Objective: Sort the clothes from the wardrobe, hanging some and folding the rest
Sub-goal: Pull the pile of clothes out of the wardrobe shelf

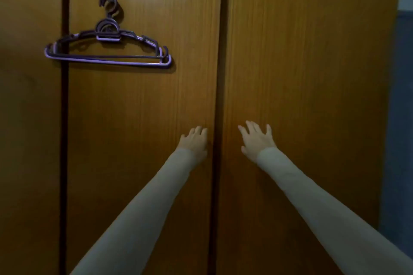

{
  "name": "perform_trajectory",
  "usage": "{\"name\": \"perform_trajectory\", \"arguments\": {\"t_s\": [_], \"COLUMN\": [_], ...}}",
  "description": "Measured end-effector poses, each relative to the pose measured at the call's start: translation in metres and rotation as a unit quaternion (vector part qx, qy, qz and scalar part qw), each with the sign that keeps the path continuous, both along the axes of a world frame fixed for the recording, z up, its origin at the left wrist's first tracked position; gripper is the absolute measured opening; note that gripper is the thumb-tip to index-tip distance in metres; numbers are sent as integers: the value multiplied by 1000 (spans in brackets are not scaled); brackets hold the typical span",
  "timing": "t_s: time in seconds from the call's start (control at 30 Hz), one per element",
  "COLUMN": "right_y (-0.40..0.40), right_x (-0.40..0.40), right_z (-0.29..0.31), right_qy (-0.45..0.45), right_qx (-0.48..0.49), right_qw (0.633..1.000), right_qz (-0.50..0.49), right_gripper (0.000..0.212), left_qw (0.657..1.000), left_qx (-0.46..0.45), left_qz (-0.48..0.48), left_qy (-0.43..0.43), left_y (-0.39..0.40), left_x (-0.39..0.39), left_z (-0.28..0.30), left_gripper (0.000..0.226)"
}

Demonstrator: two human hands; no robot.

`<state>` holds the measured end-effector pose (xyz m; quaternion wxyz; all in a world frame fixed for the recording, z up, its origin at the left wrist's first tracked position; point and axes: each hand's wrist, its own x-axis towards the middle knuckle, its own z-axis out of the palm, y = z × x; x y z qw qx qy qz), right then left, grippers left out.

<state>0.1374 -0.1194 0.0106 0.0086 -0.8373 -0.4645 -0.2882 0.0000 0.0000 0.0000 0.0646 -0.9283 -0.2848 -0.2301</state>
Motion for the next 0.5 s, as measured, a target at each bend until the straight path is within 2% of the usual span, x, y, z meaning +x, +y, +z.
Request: {"name": "perform_trajectory", "arguments": {"t_s": [0.1,0.3,0.5], "right_y": [25,74,102], "right_x": [0,4,14], "right_z": [14,39,50], "right_qy": [-21,-40,-32], "right_qx": [78,212,267], "right_qw": [997,976,963], "right_qz": [-11,-10,-14], "right_gripper": [68,67,67], "left_qw": [997,982,969], "left_qx": [65,142,196], "left_qz": [-13,-55,-65], "left_qy": [-45,-113,-139], "left_y": [28,79,113], "left_x": [5,23,46], "left_z": [14,37,30], "left_gripper": [69,67,65]}}
